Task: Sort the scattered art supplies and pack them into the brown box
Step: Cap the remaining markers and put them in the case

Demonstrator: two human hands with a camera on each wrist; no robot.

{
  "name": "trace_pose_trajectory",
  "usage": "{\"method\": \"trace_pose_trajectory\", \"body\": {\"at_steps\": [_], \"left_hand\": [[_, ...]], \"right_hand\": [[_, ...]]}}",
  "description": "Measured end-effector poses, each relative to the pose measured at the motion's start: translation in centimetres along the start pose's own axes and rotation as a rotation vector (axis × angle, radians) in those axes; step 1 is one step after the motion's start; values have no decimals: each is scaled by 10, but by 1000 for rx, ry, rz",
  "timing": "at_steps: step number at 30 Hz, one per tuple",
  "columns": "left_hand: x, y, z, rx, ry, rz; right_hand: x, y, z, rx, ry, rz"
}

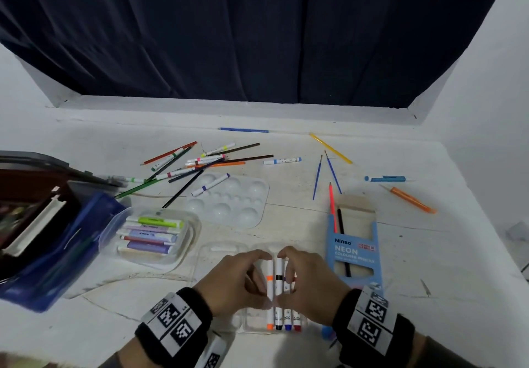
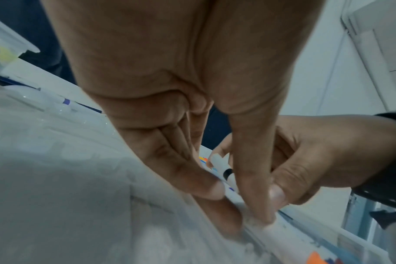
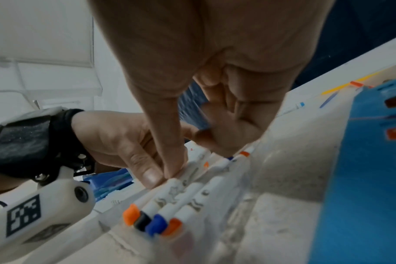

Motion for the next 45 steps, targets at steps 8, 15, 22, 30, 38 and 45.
{"method": "trace_pose_trajectory", "body": {"at_steps": [8,15,22,30,38,45], "left_hand": [[-8,-5,6,-393,2,-9],[-8,-1,17,-608,-10,4],[-8,-2,16,-712,8,-5],[-12,-4,20,-744,4,-22],[-11,-5,10,-596,-35,-19],[-12,-10,5,-481,1,-5]], "right_hand": [[5,-6,-7,314,19,-127],[2,-10,-17,473,-24,-130],[-1,-7,-18,582,-51,-105],[-14,-11,-19,597,-35,-158],[-18,-41,-10,95,12,76],[-93,-136,-15,-4,-179,598]]}}
Point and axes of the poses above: each hand's wrist, its own x-axis away from the middle knuckle, its own y-axis out of the palm, z = x × y, the point moved 5 cm from there along -x, towards the middle knuckle, and after that the axes turned 2 degrees about x, right-handed, at the moved point
